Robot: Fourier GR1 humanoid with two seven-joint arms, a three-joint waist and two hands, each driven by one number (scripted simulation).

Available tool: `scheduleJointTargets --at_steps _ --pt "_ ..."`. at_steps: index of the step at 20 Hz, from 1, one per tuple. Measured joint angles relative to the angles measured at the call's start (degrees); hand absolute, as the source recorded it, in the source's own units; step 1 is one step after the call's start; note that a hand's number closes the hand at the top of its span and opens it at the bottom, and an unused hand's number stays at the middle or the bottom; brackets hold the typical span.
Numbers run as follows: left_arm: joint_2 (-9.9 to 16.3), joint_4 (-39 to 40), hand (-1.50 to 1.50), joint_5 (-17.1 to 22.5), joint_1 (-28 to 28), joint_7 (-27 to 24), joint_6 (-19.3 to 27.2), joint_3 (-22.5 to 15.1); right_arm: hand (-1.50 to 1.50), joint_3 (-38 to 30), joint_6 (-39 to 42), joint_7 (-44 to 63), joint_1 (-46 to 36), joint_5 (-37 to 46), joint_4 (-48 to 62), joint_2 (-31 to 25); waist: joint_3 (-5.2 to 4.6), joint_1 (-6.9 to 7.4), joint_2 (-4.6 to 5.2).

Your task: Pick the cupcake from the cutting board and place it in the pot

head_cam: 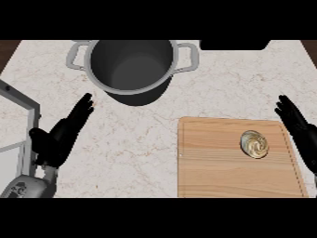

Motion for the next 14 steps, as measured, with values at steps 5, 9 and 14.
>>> scheduleJointTargets --at_steps 5,9,14 --pt "-0.7 -1.9 0.00 0.4 -1.5 2.1 2.3 2.1 -1.50 4.2 12.6 -0.4 -3.7 -4.9 -1.3 2.0 -0.14 1.53 -0.01" --pt "-2.0 -2.5 0.00 1.4 -2.6 3.9 4.4 3.3 -1.50 5.5 14.6 -5.7 -8.4 3.8 -3.4 -2.5 -0.44 2.06 -0.76" --pt "-3.2 -4.8 0.00 1.9 -3.2 7.7 7.4 4.3 -1.50 1.2 14.7 -26.0 -5.6 9.1 -1.1 -4.8 -0.20 0.43 -0.40"
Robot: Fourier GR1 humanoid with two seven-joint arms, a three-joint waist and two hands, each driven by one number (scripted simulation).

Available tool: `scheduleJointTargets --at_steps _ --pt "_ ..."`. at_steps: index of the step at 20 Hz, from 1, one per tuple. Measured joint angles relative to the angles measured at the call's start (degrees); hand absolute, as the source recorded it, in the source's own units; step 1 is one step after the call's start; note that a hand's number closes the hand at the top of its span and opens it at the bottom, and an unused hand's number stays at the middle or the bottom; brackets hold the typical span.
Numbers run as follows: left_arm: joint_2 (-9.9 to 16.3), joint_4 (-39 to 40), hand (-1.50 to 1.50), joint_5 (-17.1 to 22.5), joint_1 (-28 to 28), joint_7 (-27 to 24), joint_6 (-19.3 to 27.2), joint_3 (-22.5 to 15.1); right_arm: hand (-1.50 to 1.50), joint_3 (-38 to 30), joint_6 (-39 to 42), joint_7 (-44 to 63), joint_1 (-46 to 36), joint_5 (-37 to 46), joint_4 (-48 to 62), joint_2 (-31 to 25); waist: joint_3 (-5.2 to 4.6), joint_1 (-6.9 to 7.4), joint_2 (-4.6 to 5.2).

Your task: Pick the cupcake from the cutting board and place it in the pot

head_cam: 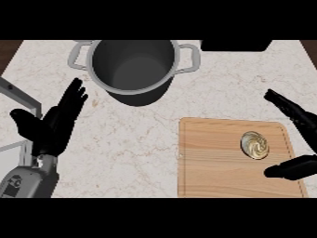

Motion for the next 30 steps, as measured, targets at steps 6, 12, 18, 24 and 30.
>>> scheduleJointTargets --at_steps 6,12,18,24,30 --pt "-0.6 -3.7 0.00 -1.1 0.4 3.8 2.4 -0.3 -1.50 -5.5 3.7 -11.0 1.9 5.5 2.3 -9.9 -0.08 -0.56 0.06" --pt "-0.7 -5.2 0.00 -1.6 0.8 5.4 2.7 -0.1 -1.50 -9.0 6.5 -9.2 2.9 10.0 -0.6 -21.0 -0.18 -0.90 0.03" --pt "-1.7 -6.6 0.00 -2.7 3.4 4.4 2.7 -0.7 -1.50 -8.7 11.4 0.9 1.7 13.2 -7.0 -26.8 -0.24 -0.66 0.07" --pt "-1.5 -7.4 0.00 -2.7 2.2 6.6 2.0 0.7 -1.50 -6.2 15.7 15.5 -1.3 14.8 -12.9 -25.2 -0.22 -0.35 0.18" --pt "-2.6 -6.3 0.00 -3.6 0.9 6.9 1.1 2.1 -1.50 -4.4 18.9 22.2 -2.7 19.6 -13.6 -20.8 -0.20 -0.37 0.24"
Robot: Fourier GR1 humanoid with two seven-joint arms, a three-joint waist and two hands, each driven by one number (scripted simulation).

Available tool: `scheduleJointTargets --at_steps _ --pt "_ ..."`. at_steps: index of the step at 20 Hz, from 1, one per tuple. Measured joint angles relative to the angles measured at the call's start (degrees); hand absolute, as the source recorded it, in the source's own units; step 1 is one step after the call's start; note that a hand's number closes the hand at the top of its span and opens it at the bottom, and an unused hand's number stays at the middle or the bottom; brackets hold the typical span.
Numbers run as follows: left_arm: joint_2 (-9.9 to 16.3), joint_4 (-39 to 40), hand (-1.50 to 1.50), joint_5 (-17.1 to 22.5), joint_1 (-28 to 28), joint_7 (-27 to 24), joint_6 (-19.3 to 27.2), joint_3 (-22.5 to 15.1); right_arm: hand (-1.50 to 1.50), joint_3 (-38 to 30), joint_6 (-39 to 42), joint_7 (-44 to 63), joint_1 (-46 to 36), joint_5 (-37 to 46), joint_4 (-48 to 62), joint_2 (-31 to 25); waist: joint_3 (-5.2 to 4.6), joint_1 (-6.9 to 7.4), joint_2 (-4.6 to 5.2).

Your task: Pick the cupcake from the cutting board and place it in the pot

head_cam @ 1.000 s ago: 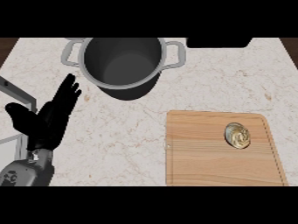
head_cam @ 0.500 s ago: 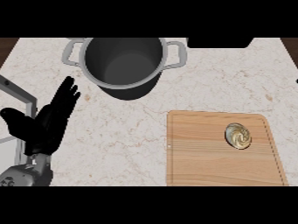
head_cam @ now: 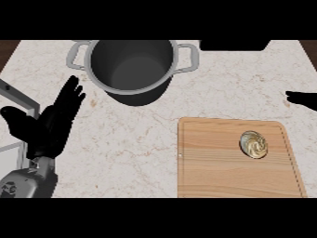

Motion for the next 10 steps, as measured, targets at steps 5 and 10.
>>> scheduleJointTargets --at_steps 5,10 --pt "-1.4 -0.2 0.00 -1.7 1.5 -1.2 -0.3 -0.6 -1.50 3.4 -0.4 2.5 0.4 7.8 0.4 4.2 0.02 0.09 0.02" --pt "-2.3 0.1 0.00 -2.4 1.0 -0.5 -1.4 0.4 -1.50 3.0 0.3 3.5 0.9 13.7 0.8 7.4 0.03 -0.06 0.00"
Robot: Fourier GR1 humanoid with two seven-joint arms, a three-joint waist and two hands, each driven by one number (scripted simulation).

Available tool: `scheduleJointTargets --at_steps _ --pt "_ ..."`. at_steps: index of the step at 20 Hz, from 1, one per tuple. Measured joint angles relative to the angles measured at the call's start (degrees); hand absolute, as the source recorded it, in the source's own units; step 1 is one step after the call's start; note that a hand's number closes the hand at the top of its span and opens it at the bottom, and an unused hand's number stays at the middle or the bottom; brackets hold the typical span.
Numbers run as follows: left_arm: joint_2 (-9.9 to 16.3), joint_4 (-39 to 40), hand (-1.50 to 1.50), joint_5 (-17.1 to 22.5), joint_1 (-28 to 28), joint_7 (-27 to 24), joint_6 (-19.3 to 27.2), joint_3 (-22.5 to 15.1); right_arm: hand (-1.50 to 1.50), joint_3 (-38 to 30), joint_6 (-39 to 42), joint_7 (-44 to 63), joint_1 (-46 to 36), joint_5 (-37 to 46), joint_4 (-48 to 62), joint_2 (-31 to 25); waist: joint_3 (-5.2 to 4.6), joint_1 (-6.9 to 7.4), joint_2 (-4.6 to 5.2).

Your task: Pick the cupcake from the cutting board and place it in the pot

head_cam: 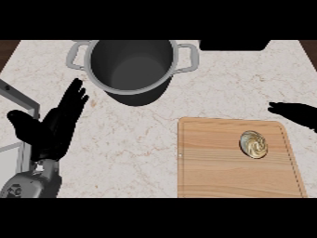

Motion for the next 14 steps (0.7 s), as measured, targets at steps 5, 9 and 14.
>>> scheduleJointTargets --at_steps 5,9,14 --pt "-0.8 -3.1 0.00 -1.1 1.3 2.4 -0.2 0.4 -1.50 -2.0 0.1 -0.2 2.4 3.1 -1.1 4.0 0.00 -0.06 -0.04" --pt "-0.9 -3.8 0.00 -1.6 1.8 2.9 -1.2 1.3 -1.50 -3.8 0.8 0.2 4.2 4.2 -3.6 6.8 0.01 -0.13 -0.06" --pt "-1.8 -3.8 0.00 -2.0 2.4 2.7 -2.6 2.3 -1.50 -4.0 2.4 2.7 4.3 7.4 -4.3 11.3 -0.01 -0.04 -0.04"
